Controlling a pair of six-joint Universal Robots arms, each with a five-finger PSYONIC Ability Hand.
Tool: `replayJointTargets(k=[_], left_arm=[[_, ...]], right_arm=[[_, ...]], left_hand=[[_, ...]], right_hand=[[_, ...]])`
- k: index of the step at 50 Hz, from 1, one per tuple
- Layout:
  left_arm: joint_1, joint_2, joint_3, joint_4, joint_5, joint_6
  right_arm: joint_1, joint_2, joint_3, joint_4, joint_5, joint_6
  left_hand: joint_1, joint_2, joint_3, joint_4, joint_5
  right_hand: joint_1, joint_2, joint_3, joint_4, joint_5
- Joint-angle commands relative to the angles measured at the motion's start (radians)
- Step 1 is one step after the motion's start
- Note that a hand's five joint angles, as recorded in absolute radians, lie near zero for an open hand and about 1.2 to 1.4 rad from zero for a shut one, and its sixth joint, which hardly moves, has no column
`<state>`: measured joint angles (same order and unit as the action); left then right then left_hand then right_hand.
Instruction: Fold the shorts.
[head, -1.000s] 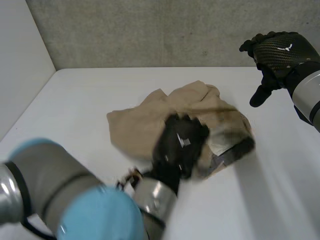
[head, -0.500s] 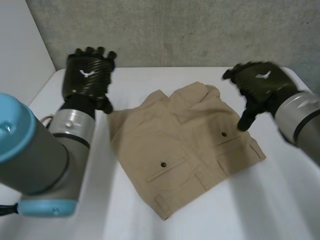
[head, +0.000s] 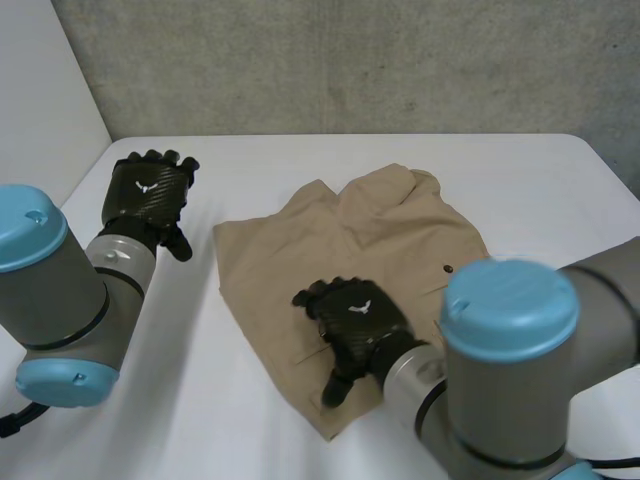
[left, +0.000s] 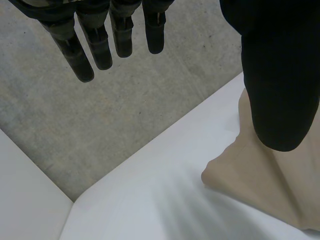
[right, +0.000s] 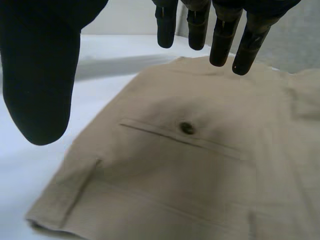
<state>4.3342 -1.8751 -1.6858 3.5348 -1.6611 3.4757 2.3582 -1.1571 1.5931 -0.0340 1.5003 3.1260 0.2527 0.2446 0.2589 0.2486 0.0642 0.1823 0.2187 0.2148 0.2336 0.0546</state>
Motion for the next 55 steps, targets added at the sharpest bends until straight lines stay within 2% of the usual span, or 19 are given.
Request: replayJointTargets(k=[1, 7, 18, 21, 30, 36, 40, 42, 43, 44, 45, 55], left_arm=[[-0.001, 0.004, -0.006, 0.001, 0.0, -0.001], [0.001, 0.002, -0.008, 0.001, 0.0, -0.001], [-0.001, 0.001, -0.014, 0.001, 0.0, -0.001], [-0.001, 0.001, -0.015, 0.001, 0.0, -0.001], [-0.002, 0.002, -0.018, 0.003, 0.0, -0.001], [-0.004, 0.004, -0.02, 0.001, 0.0, -0.001], [-0.004, 0.004, -0.021, 0.001, 0.0, -0.001], [-0.004, 0.004, -0.021, 0.001, -0.002, -0.001], [-0.004, 0.004, -0.021, 0.001, 0.0, -0.001], [-0.004, 0.004, -0.021, 0.001, 0.0, -0.001], [-0.004, 0.004, -0.021, 0.0, 0.0, -0.001], [0.001, 0.004, -0.02, -0.001, -0.002, 0.003]], right_arm=[[0.084, 0.072, -0.001, -0.082, 0.034, -0.004], [0.118, 0.125, -0.002, -0.125, 0.096, -0.009], [0.127, 0.191, -0.001, -0.162, 0.119, -0.021], [0.125, 0.191, 0.002, -0.179, 0.142, -0.026], [0.116, 0.18, 0.005, -0.27, 0.277, -0.122], [0.115, 0.189, 0.011, -0.273, 0.29, -0.181], [0.113, 0.186, 0.016, -0.276, 0.29, -0.193], [0.11, 0.177, 0.016, -0.276, 0.29, -0.192], [0.11, 0.177, 0.016, -0.276, 0.29, -0.192], [0.107, 0.174, 0.016, -0.276, 0.29, -0.19], [0.089, 0.157, 0.016, -0.276, 0.288, -0.19], [0.006, -0.006, 0.044, -0.268, 0.248, -0.193]], left_hand=[[-0.019, -0.011, -0.025, -0.015, -0.005], [-0.022, -0.014, -0.028, -0.018, -0.008], [-0.025, -0.016, -0.031, -0.02, -0.011], [-0.025, -0.016, -0.031, -0.02, -0.011], [-0.025, -0.016, -0.031, -0.02, -0.011], [-0.027, -0.019, -0.034, -0.023, -0.014], [-0.025, -0.016, -0.031, -0.02, -0.011], [-0.025, -0.016, -0.031, -0.02, -0.011], [-0.027, -0.019, -0.034, -0.023, -0.013], [-0.025, -0.016, -0.031, -0.02, -0.011], [-0.027, -0.019, -0.034, -0.023, -0.013], [-0.027, -0.019, -0.034, -0.023, -0.014]], right_hand=[[-0.008, -0.044, -0.04, -0.059, -0.055], [-0.008, -0.044, -0.04, -0.059, -0.055], [-0.006, -0.043, -0.039, -0.058, -0.053], [0.055, 0.019, 0.023, 0.004, 0.008], [0.202, 0.166, 0.17, 0.151, 0.155], [0.243, 0.207, 0.211, 0.192, 0.196], [0.442, 0.406, 0.41, 0.391, 0.395], [0.735, 0.699, 0.703, 0.684, 0.689], [0.736, 0.7, 0.704, 0.685, 0.69], [0.859, 0.822, 0.826, 0.807, 0.812], [1.21, 1.174, 1.178, 1.159, 1.164], [1.214, 1.178, 1.181, 1.163, 1.167]])
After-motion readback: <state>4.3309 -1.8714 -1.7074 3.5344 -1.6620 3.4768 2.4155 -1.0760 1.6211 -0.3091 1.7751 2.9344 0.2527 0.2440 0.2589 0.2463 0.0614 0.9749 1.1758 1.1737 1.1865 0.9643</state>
